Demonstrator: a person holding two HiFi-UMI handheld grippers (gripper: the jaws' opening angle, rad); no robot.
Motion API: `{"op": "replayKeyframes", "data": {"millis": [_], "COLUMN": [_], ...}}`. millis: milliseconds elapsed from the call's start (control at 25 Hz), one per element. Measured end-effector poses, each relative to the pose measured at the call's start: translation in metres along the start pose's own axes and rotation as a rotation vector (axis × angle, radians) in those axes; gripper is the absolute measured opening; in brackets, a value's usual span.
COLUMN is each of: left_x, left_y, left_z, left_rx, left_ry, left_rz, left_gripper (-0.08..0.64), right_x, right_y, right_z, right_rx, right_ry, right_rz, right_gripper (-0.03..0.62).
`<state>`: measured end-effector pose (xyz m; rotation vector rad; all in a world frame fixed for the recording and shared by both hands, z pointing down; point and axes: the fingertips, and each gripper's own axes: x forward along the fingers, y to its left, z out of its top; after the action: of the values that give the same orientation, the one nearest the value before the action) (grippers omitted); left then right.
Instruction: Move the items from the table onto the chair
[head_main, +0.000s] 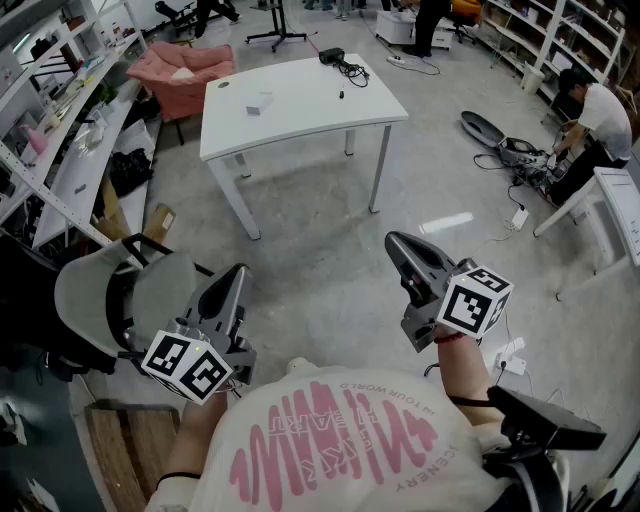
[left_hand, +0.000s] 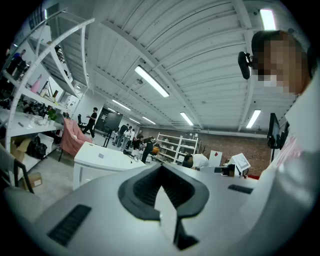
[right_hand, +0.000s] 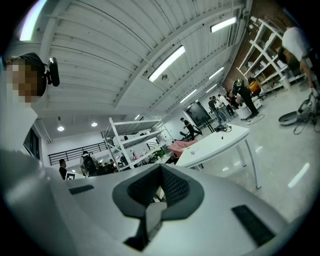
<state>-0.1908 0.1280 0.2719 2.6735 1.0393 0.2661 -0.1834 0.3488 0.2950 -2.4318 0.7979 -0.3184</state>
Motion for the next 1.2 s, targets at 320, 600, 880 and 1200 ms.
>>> {"op": "replayKeyframes", "data": {"millis": [320,600,880,1200], "left_x": [0.007,0.027,0.076,0.159], "left_y": [0.003,0.017,0.041,0.109], "left_z": [-0.002,0.006,0.021,0.043], "left_rx": [0.001,0.008,0.092,0.108], "left_ry": [-0.005,-0.018,-0.047,0.027], "left_rz": [0.011,0.014,-0.058,-0.098], "left_gripper": [0.009,0.009,0.009,0.009], "right_x": [-0.006,0.01,0.044,0.114], "right_y": [-0.013,-0.023,-0.042,-0.082], "right_z": [-0.001,0.01,0.029,0.074], "right_rx": [0.008,0.053,-0.013,-0.018], "right_ry": [0.003,-0.028,-0.057,-0.105], "right_rz": [-0.015,0.023,0.045,0.0], "right_gripper": [0.012,0.014,0.018,0.035]}}
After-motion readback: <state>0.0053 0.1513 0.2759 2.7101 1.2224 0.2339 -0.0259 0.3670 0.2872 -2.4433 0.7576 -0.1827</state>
